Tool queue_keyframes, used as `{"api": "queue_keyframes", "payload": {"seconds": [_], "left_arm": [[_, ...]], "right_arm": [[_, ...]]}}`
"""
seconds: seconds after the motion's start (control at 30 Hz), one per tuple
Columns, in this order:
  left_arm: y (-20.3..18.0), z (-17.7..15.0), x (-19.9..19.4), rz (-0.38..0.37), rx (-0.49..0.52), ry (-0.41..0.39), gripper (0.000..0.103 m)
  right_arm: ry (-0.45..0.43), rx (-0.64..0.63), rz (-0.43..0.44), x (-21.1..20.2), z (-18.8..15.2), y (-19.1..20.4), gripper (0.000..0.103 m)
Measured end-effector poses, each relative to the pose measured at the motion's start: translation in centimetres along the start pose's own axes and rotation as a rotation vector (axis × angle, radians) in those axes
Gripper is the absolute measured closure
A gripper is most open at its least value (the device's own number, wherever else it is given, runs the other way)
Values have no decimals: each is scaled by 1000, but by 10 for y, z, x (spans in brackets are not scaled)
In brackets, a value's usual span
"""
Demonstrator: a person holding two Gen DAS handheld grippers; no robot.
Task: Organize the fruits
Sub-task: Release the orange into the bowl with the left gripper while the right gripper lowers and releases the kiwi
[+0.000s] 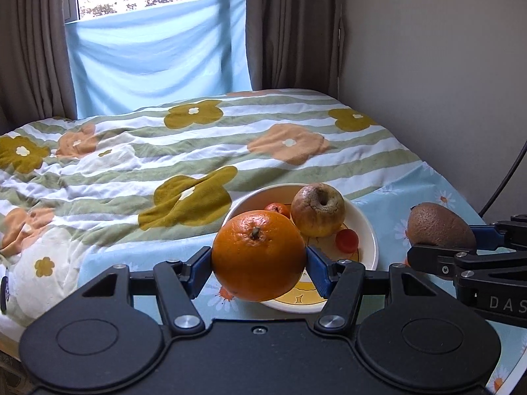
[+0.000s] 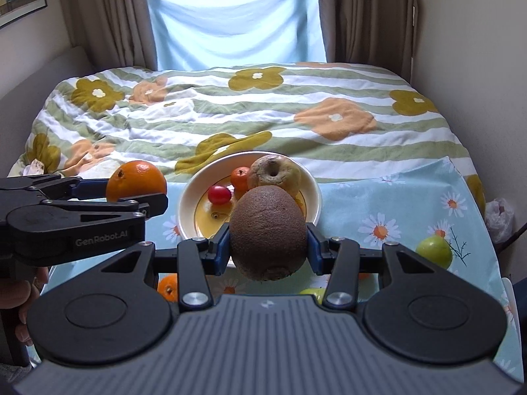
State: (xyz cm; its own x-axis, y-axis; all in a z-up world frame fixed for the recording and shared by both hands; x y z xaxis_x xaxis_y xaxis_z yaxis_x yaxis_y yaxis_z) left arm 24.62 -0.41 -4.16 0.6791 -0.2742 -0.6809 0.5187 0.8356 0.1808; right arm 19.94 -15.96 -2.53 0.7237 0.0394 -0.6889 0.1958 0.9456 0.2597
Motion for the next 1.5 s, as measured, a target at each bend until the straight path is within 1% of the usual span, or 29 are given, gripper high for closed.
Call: {"api": "queue_keyframes", "payload": {"seconds": [0.4,0.63,0.83,0.93,0.97,1.0,1.07,1.13,1.3,1.4,1.5], "left_arm": [[-6,3,74,-70,113,99,38],[-15,-1,99,-102,159,144,38],[-22,-3,111,-106,188,158,37],[-24,-3,110,-114,193,146,36],[-25,-3,107,-112,200,133,34],[-25,-1,102,-109,206,113,25],[-24,1,94,-110,200,89,14],[-20,3,86,-106,190,72,13],[-4,-1,64,-66,163,59,12],[7,-8,51,-26,148,60,7],[17,-16,39,8,126,62,7]], "right_arm": [[38,74,-82,41,9,-18,42],[53,107,-112,54,11,-27,42],[62,121,-129,57,11,-33,42],[62,122,-135,57,11,-33,42],[62,121,-135,58,12,-34,42],[62,120,-134,58,12,-34,42],[59,118,-133,58,14,-34,42],[54,114,-132,57,18,-34,42],[46,90,-120,56,24,-31,42],[50,67,-107,58,27,-27,42],[59,53,-91,62,26,-23,42]]}}
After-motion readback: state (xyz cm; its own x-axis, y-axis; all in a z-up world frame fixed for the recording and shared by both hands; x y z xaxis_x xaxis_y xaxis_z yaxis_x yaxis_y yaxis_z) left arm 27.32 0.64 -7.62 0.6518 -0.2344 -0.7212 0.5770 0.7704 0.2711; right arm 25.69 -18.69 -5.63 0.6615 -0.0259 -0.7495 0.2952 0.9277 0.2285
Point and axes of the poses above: each gripper's, at about its wrist camera, not at the fingertips, and x roughly the way its jaws point, y to its left, z to its top, the point moved 3 cm from there along x, roughly the way its jaws point, and after that the axes turned 12 degrees about x, right-handed, at the moved point
